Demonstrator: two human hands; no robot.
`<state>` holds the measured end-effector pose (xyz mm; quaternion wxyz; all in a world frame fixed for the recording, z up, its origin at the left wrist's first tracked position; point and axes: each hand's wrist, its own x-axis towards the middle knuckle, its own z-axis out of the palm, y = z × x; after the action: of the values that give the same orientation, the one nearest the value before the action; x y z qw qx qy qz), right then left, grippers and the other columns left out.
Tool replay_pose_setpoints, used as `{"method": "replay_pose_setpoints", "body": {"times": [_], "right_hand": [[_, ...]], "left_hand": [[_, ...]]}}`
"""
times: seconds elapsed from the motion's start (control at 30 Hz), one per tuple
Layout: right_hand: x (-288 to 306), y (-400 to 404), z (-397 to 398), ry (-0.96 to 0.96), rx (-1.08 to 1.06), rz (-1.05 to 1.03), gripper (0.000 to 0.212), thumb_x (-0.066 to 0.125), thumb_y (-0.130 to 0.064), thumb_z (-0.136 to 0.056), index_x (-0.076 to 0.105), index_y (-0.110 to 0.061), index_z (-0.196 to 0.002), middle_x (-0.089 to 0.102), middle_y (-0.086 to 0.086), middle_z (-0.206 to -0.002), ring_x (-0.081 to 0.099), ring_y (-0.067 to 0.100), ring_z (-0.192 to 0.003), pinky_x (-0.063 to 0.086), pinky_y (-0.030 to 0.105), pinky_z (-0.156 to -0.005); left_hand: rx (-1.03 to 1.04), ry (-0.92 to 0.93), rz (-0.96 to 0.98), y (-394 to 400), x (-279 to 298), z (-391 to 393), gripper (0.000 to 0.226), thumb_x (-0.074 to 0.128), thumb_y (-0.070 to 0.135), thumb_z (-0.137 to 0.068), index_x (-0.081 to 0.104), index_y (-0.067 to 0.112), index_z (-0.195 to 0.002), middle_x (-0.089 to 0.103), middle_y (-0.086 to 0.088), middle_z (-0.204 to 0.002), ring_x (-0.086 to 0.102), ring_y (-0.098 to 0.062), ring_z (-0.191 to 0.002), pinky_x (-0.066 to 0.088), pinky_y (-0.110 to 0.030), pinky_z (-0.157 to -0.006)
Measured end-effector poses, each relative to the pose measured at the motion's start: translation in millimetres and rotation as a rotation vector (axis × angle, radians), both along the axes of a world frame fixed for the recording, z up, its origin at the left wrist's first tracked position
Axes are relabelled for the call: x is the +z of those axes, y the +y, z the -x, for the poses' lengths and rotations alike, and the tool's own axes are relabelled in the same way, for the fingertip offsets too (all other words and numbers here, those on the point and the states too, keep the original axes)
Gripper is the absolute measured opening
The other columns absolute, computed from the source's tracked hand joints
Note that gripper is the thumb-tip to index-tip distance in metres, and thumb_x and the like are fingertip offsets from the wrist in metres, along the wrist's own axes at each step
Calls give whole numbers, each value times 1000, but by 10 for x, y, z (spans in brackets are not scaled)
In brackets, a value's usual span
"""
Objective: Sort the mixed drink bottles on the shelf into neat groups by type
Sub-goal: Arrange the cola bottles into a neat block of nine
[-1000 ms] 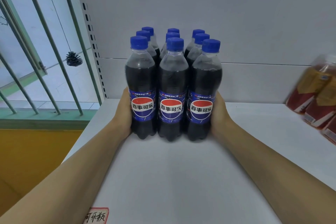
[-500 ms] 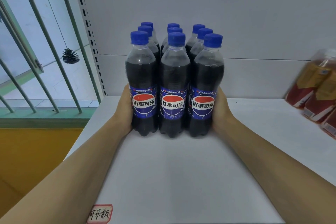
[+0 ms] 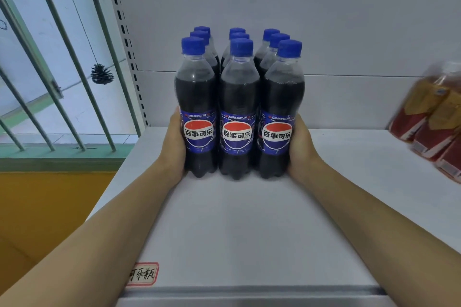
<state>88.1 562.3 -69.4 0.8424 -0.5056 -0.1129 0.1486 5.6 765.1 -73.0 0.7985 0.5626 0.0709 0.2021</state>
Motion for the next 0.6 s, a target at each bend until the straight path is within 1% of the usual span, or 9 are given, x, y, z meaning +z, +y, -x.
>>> {"method": "replay_pose_setpoints", "body": {"times": [0.2, 0.3, 0.37, 0.47, 0.5, 0.6], "right_hand": [[-15, -27, -56, -8, -11, -6, 65, 34, -51, -106, 83, -30, -69, 79, -3, -84, 75, 10, -74, 60, 26, -65], [-30, -37, -59, -18, -15, 4, 65, 34, -51, -106, 83, -30, -70, 79, -3, -84, 75, 10, -75, 59, 26, -65], [-26, -29, -48, -15, -25, 11, 63, 34, -50, -107, 82, -27, -74, 79, -2, -85, 75, 11, -75, 59, 26, -65], [-35, -13, -49, -10, -71, 24, 53, 35, -49, -107, 77, -23, -88, 79, 0, -89, 75, 14, -78, 59, 28, -69], [-38, -12, -50, -9, -81, 20, 53, 35, -49, -107, 77, -24, -87, 79, 0, -89, 75, 13, -79, 59, 29, -69], [-51, -7, -50, -11, -74, 7, 63, 33, -49, -108, 82, -27, -76, 80, 0, -89, 76, 12, -78, 60, 26, -66]], "left_hand": [[-3, -23, -20, -21, -9, -34, 55, 37, 59, -99, 82, 36, -78, 79, 6, -90, 75, -9, -79, 59, -24, -65], [1, -27, -28, -36, -9, -57, 56, 35, 57, -102, 81, 39, -77, 80, 7, -91, 76, -8, -80, 59, -23, -64], [-1, -26, -21, -32, -2, -56, 56, 35, 57, -102, 81, 38, -76, 80, 7, -91, 76, -8, -81, 59, -23, -65], [-6, -32, -28, -12, -10, -55, 56, 35, 56, -103, 81, 39, -76, 80, 7, -92, 76, -8, -82, 59, -23, -65], [-9, -33, -33, -9, -11, -55, 56, 34, 56, -103, 81, 39, -77, 80, 7, -93, 76, -8, -82, 59, -23, -65], [-6, -25, -30, 10, -13, -58, 56, 35, 56, -103, 81, 38, -77, 80, 6, -94, 76, -9, -84, 59, -24, -67]]}}
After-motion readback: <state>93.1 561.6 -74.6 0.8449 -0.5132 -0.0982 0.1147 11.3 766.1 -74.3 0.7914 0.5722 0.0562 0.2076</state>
